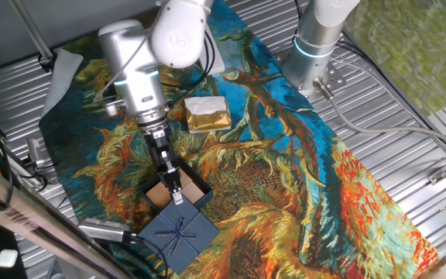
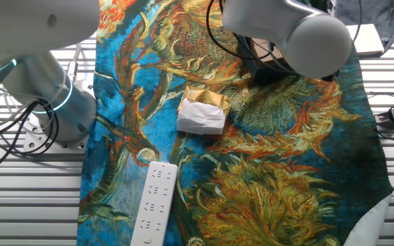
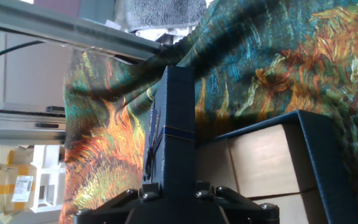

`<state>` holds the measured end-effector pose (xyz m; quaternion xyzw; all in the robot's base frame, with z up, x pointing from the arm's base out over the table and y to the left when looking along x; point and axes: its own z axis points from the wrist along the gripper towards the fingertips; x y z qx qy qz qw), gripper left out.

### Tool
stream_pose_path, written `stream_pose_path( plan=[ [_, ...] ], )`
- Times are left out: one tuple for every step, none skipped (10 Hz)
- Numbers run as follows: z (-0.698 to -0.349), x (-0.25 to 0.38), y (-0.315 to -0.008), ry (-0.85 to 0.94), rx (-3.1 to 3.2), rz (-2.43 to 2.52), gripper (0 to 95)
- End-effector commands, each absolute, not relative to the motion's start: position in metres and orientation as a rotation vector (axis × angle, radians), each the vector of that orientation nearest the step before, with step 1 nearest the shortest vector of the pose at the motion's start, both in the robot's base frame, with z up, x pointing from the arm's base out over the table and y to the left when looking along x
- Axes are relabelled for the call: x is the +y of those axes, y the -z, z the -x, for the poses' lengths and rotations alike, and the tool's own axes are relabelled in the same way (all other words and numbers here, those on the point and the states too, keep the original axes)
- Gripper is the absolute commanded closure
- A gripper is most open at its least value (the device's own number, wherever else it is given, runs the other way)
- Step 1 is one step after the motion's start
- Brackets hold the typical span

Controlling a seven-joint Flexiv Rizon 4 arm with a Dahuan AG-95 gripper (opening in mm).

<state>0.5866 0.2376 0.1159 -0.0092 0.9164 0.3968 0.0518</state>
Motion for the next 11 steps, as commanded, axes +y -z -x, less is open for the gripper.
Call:
stream_pose_path(
  plan=[
    [-0.585, 0.231, -0.123, -1.219, 2.794, 0.036, 95.0],
    [-0.584, 0.229, -0.125, -1.223, 2.795, 0.041, 95.0],
    [-0.584, 0.225, -0.128, -1.234, 2.793, 0.042, 95.0],
    [-0.583, 0.220, -0.132, -1.238, 2.797, 0.042, 95.0],
    [-0.582, 0.216, -0.134, -1.242, 2.800, 0.045, 95.0],
    [-0.581, 0.210, -0.137, -1.247, 2.801, 0.053, 95.0],
    [-0.580, 0.204, -0.139, -1.255, 2.800, 0.061, 95.0],
    [-0.578, 0.200, -0.142, -1.261, 2.801, 0.064, 95.0],
    [-0.577, 0.193, -0.145, -1.273, 2.804, 0.071, 95.0],
    [-0.574, 0.186, -0.149, -1.286, 2.808, 0.077, 95.0],
    [-0.572, 0.181, -0.151, -1.289, 2.812, 0.081, 95.0]
  ],
)
